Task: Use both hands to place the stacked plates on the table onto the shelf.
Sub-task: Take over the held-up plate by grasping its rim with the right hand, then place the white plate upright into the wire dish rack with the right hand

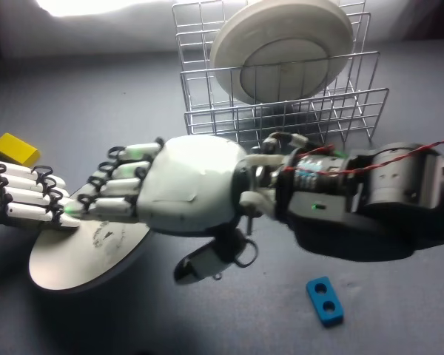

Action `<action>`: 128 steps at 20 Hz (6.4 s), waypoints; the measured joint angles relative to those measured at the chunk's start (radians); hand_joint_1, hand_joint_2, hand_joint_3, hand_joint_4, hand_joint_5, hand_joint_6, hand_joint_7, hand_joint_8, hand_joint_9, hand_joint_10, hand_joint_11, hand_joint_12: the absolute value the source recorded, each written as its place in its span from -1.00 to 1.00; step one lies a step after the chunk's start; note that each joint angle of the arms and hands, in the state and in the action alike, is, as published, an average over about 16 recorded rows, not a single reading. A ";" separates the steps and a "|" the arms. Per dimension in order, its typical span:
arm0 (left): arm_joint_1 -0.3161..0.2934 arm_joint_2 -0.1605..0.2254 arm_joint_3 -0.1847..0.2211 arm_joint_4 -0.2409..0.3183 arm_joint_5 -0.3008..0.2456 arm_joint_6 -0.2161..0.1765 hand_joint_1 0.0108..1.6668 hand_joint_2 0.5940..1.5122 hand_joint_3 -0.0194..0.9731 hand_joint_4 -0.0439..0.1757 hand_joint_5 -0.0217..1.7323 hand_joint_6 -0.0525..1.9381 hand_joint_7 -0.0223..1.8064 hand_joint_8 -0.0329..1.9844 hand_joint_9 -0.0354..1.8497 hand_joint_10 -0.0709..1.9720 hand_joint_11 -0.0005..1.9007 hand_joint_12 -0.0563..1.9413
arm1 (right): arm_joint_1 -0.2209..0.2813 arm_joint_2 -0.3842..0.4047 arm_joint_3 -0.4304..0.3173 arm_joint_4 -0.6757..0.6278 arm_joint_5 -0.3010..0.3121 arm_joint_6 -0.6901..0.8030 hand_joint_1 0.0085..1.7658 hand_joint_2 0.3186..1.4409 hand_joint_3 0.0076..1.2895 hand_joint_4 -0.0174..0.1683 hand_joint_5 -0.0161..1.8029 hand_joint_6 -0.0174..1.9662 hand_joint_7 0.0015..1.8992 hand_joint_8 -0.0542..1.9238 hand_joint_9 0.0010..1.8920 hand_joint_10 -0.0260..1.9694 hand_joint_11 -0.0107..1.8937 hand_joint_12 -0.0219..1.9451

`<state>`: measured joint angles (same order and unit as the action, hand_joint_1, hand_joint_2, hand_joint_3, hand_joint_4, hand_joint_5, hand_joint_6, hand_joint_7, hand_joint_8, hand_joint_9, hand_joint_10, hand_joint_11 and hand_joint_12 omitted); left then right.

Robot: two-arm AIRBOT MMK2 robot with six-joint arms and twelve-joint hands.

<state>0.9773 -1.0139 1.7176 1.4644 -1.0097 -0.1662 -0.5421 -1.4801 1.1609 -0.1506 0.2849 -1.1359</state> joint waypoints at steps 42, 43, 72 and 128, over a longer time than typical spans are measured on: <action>-0.203 0.008 0.024 0.043 0.002 -0.040 -0.99 -0.01 -0.93 -0.57 -0.90 -0.93 -0.94 -0.97 -0.94 -0.92 -0.98 -0.96 | -0.020 -0.137 0.134 0.000 0.129 -0.018 0.49 0.12 -0.99 -0.91 -0.02 -0.24 0.07 -0.32 0.14 -0.05 -0.04 0.15; -0.219 0.010 0.026 0.043 0.002 -0.042 -0.99 -0.01 -0.93 -0.57 -0.89 -0.93 -0.94 -0.96 -0.94 -0.92 -0.98 -0.96 | -0.019 -0.132 0.129 0.000 0.128 -0.017 0.49 0.12 -1.00 -0.91 -0.02 -0.25 0.07 -0.31 0.14 -0.05 -0.04 0.14; -0.309 0.033 0.043 0.048 0.003 -0.057 -0.99 -0.02 -0.93 -0.55 -0.89 -0.93 -0.93 -0.96 -0.94 -0.92 -0.98 -0.96 | 0.150 0.337 -0.347 0.117 -0.004 0.059 0.50 0.12 -1.00 -0.77 0.16 -0.24 0.20 -0.33 0.19 -0.05 0.03 0.17; -0.299 0.033 0.029 0.072 0.004 -0.057 -0.99 -0.02 -0.93 -0.55 -0.87 -0.93 -0.91 -0.96 -0.94 -0.92 -0.98 -0.96 | 0.355 0.380 0.023 0.434 -0.261 0.523 0.56 0.13 -1.00 -0.91 0.18 -0.30 0.27 -0.49 0.22 -0.09 0.10 0.15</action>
<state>0.6781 -0.9810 1.7461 1.5367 -1.0059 -0.2229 -0.1869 -1.0999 1.1834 0.2838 0.0244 -0.6129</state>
